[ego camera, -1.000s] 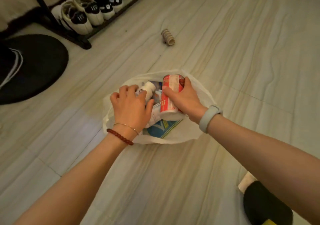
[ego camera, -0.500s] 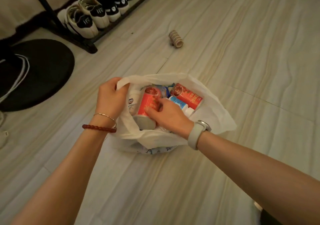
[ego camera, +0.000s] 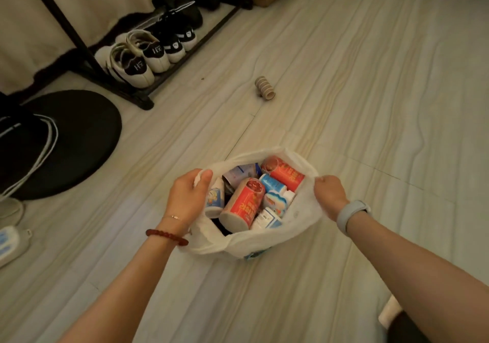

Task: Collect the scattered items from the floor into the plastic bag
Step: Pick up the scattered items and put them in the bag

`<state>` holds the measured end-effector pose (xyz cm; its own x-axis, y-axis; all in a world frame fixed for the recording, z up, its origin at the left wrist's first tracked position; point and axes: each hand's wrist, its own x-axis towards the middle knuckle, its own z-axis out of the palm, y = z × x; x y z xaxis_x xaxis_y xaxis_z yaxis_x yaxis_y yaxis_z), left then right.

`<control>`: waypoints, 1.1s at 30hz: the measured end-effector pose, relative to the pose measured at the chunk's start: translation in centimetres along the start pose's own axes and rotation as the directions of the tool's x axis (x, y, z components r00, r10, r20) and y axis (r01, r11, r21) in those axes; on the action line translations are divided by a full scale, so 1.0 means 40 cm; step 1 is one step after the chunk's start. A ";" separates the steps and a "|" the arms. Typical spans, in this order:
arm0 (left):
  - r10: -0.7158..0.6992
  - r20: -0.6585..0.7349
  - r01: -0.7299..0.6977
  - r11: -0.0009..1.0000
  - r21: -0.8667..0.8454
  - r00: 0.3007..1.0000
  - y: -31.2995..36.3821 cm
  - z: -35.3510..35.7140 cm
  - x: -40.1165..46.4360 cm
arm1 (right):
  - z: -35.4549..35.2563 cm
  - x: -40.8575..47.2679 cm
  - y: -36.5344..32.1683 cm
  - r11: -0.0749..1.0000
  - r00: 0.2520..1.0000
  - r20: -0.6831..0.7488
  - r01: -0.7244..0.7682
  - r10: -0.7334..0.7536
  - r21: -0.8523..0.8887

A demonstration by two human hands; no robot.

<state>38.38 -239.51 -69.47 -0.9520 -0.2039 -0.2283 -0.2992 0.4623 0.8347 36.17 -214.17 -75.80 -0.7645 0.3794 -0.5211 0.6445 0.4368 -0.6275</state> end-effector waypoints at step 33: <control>0.616 0.487 -0.746 0.270 0.608 0.619 0.273 0.394 -0.127 | -0.306 -0.113 0.333 0.925 0.930 -0.036 0.359 -0.366 -0.125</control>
<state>38.92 -219.81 -67.10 -0.8054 0.5785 0.1289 0.5905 0.8019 0.0911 48.33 -200.10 -74.72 -0.9465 0.2219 -0.2343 0.3227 0.6422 -0.6953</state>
